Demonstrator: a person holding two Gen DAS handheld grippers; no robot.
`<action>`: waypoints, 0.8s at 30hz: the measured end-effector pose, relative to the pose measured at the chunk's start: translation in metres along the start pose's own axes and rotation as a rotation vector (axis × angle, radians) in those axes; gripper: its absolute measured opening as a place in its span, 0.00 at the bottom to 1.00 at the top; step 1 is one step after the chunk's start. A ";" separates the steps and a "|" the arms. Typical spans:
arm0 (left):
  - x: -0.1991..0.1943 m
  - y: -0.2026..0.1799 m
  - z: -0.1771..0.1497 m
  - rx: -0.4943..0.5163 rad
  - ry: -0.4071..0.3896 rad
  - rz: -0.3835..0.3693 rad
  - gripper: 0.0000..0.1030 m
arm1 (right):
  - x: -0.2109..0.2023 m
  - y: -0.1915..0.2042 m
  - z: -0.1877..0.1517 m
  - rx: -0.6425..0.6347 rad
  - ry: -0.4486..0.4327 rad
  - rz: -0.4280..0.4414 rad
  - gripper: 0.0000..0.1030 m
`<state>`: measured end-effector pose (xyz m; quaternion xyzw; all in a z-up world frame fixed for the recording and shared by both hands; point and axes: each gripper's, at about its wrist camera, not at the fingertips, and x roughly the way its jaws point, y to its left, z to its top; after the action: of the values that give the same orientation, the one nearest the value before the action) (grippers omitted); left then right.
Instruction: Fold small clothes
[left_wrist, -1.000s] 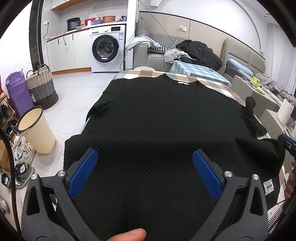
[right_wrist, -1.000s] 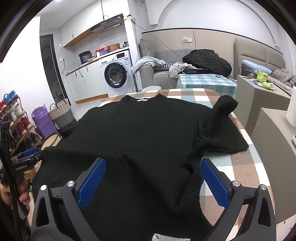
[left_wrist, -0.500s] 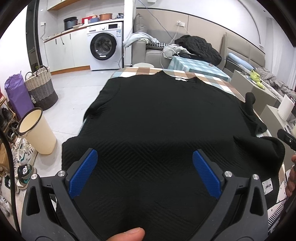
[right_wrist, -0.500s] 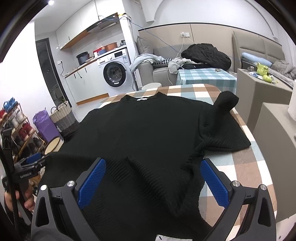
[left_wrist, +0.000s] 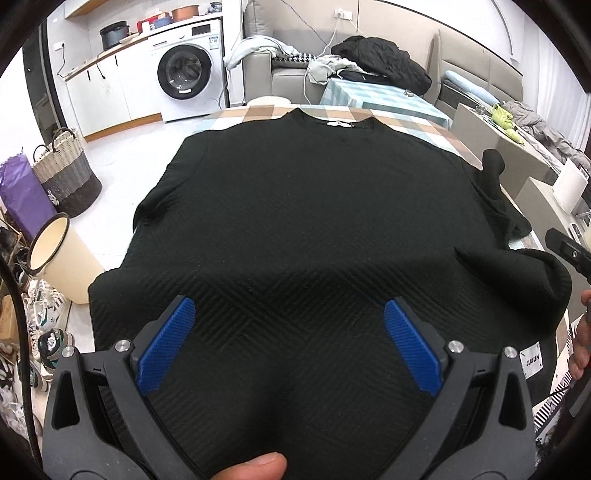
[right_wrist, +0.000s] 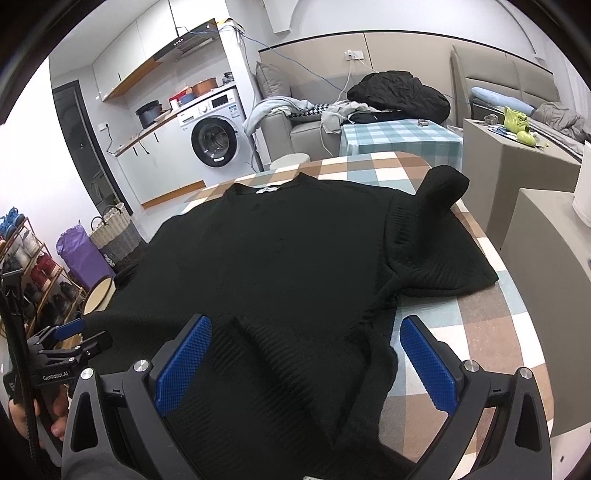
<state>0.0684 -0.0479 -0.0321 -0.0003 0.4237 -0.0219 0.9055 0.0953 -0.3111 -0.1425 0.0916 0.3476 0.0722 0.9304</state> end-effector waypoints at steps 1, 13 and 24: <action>0.002 0.000 0.001 -0.001 0.004 -0.003 0.99 | 0.001 -0.001 0.001 0.001 0.004 -0.001 1.00; 0.020 0.030 0.030 -0.058 -0.003 -0.021 0.99 | 0.038 -0.001 0.015 -0.019 0.107 -0.130 1.00; 0.047 0.043 0.059 -0.062 0.030 0.057 0.99 | 0.056 0.012 0.021 -0.082 0.166 -0.155 1.00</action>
<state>0.1454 -0.0080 -0.0314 -0.0159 0.4378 0.0169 0.8988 0.1505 -0.2906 -0.1594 0.0199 0.4261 0.0214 0.9042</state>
